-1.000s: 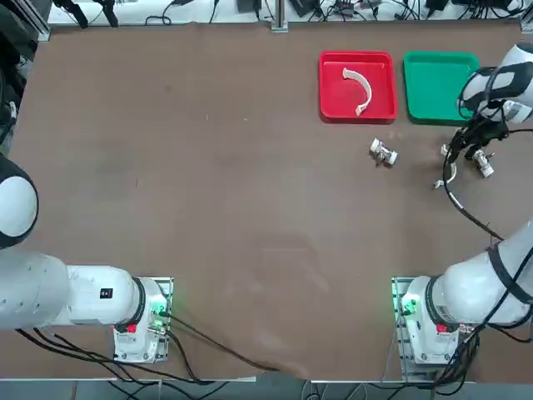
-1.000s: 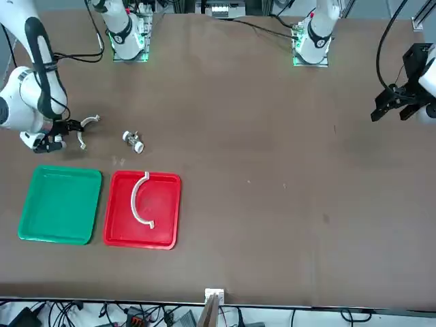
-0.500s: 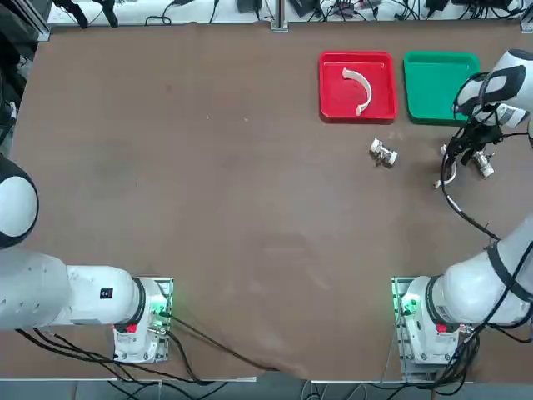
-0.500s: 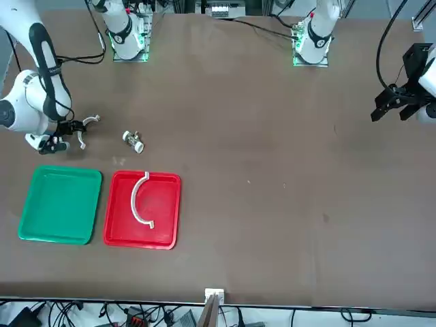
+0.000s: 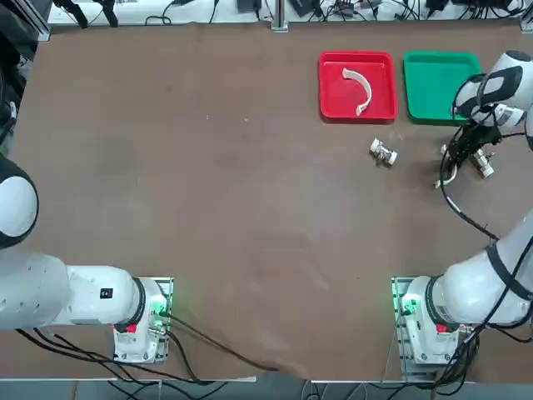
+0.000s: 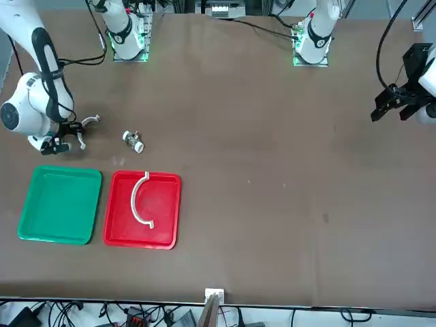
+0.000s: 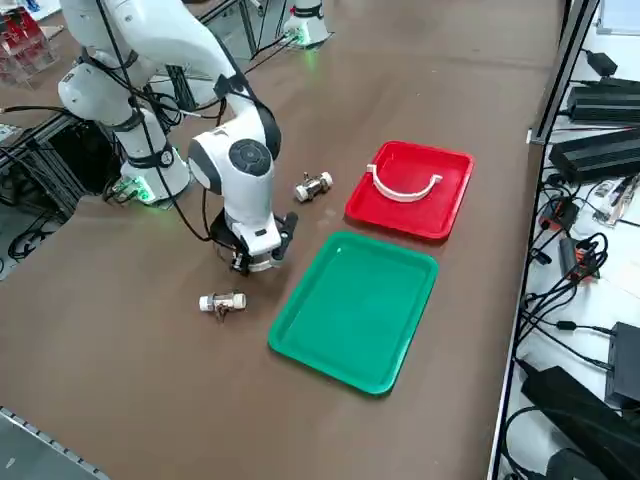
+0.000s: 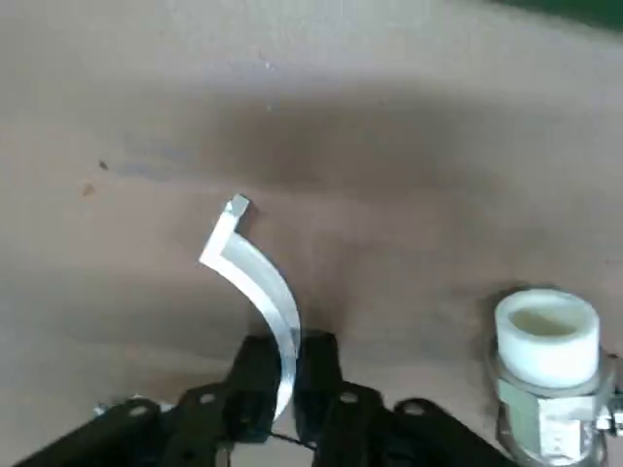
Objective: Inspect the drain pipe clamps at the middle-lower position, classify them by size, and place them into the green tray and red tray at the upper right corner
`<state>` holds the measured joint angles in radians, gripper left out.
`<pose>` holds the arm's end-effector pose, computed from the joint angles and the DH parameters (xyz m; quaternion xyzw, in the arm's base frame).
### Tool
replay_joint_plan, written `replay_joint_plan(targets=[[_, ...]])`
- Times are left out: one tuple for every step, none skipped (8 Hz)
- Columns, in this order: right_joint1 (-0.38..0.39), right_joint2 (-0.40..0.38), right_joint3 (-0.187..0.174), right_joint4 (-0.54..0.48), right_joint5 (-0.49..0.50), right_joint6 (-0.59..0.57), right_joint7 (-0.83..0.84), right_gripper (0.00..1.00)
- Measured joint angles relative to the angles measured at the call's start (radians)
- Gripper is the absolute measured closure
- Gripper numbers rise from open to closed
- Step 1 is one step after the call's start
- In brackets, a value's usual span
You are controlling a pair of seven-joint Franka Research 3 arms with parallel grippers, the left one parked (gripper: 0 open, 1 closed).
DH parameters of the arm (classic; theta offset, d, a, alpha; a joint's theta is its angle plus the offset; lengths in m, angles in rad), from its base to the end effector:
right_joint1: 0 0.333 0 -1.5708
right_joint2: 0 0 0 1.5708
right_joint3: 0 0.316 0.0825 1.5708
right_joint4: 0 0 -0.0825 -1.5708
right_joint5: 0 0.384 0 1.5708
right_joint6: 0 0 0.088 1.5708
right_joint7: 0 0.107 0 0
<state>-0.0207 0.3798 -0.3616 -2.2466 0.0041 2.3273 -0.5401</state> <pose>0.4715 -0.1972 0.1869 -0.9853 -0.0790 0.1515 0.0022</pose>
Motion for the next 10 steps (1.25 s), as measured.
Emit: replay_joint_plan(targets=[[0.002,-0.001,0.002,0.018,0.0,-0.003,0.0,0.95],[0.009,-0.002,0.005,0.062,0.0,-0.041,-0.001,0.95],[0.022,-0.007,0.006,0.139,0.0,-0.126,-0.001,0.95],[0.034,-0.008,0.008,0.241,0.0,-0.204,-0.001,0.95],[0.045,-0.002,0.01,0.345,0.0,-0.248,-0.001,0.95],[0.05,0.029,0.014,0.445,0.004,-0.267,-0.001,0.95],[0.051,0.097,0.02,0.545,0.021,-0.27,0.0,0.95],[0.05,0.198,0.021,0.659,0.053,-0.263,0.0,0.95],[0.047,0.307,0.021,0.776,0.077,-0.256,0.0,0.95],[0.039,0.406,0.02,0.877,0.089,-0.25,0.002,0.95]])
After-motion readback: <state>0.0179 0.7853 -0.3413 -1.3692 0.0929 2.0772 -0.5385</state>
